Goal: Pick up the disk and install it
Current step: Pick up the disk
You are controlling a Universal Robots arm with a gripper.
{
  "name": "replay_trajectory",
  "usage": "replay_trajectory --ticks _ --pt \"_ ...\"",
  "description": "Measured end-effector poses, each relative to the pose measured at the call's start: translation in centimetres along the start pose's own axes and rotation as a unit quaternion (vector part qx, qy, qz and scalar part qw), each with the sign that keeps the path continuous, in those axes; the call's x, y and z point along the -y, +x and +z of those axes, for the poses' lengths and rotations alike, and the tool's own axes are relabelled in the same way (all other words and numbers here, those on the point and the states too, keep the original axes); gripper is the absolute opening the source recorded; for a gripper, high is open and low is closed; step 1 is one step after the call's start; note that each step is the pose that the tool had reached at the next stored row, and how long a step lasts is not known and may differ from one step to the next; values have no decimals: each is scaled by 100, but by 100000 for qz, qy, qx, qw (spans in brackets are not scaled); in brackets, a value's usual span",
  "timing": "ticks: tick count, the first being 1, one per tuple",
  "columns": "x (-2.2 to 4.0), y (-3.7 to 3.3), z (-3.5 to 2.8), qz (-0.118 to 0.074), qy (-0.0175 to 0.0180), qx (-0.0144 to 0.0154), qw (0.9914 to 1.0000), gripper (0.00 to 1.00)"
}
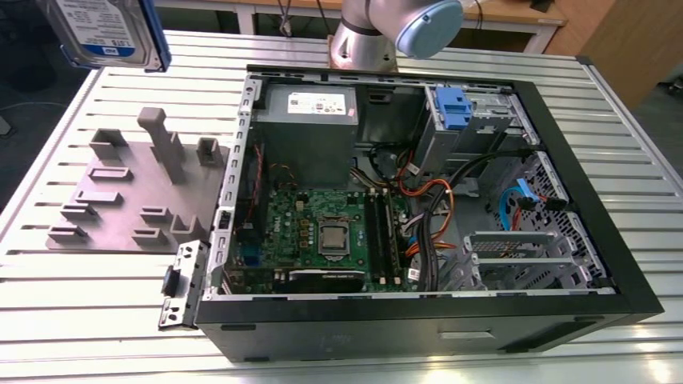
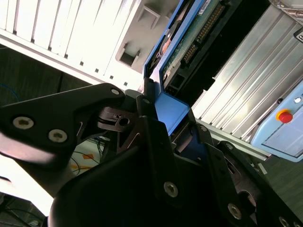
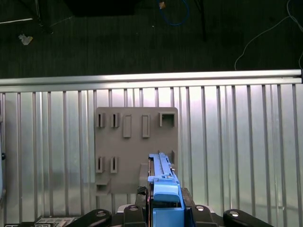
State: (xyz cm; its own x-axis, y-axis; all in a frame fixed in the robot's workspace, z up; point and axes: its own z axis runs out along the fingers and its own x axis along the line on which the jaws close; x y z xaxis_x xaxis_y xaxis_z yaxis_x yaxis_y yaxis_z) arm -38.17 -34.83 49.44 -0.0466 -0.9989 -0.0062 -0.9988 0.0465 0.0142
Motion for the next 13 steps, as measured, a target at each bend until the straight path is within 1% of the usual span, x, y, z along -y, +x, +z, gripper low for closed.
replay_trajectory --ticks 13 --pt "23 -1 0 -1 4 3 100000 36"
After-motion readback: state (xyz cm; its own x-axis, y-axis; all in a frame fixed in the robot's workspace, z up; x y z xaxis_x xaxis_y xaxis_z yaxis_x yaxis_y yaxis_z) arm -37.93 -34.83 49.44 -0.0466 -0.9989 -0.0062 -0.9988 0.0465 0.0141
